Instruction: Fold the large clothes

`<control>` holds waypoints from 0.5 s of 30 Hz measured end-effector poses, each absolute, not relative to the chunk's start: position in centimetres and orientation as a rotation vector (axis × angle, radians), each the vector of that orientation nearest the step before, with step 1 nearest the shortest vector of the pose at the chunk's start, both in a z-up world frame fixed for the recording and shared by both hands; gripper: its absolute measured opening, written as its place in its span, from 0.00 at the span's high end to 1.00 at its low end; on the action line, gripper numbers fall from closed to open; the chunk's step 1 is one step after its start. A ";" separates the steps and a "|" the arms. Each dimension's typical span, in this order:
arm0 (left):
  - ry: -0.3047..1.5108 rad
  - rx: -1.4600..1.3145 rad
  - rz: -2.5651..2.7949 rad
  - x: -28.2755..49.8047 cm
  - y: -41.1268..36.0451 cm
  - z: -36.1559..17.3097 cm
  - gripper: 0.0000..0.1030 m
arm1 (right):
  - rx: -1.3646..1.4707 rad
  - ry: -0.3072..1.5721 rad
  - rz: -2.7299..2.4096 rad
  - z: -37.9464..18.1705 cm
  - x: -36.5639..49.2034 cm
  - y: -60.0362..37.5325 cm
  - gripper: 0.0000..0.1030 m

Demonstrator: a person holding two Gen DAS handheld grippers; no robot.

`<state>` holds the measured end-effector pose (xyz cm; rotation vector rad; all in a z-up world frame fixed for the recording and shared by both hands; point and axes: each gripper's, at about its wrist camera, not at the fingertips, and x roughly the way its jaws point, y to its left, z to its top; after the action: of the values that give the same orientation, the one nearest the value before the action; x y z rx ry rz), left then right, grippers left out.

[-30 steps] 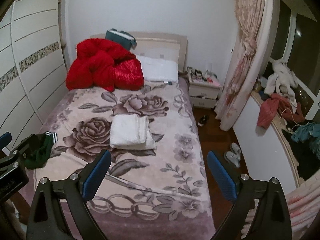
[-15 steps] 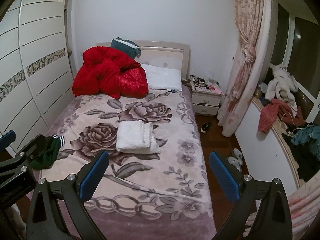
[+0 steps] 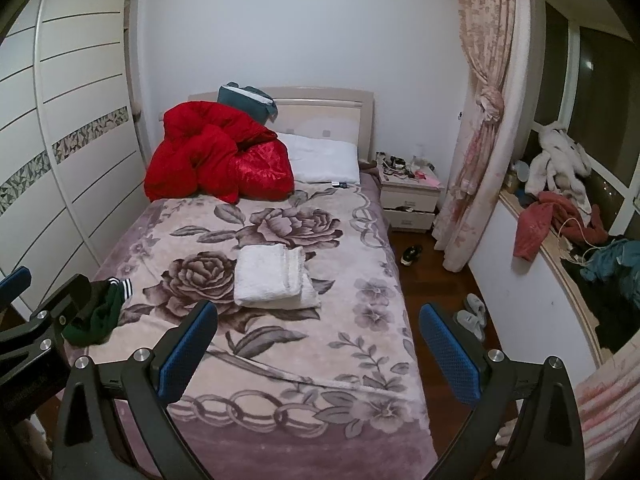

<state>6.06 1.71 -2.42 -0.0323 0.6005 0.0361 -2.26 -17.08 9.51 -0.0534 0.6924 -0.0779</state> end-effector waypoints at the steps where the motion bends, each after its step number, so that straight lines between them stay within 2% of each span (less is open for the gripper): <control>1: 0.599 -0.033 0.035 6.0 1.7 -2.4 0.05 | -0.053 0.692 -0.079 9.6 -2.2 -17.2 0.01; 15: 0.592 -0.033 0.037 5.8 1.7 -2.1 0.05 | -0.050 0.690 -0.087 9.7 -2.8 -17.4 0.01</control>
<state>5.78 1.65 -2.13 -0.0332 0.5919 0.0367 -2.83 -17.41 9.65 -0.0504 0.6903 -0.0874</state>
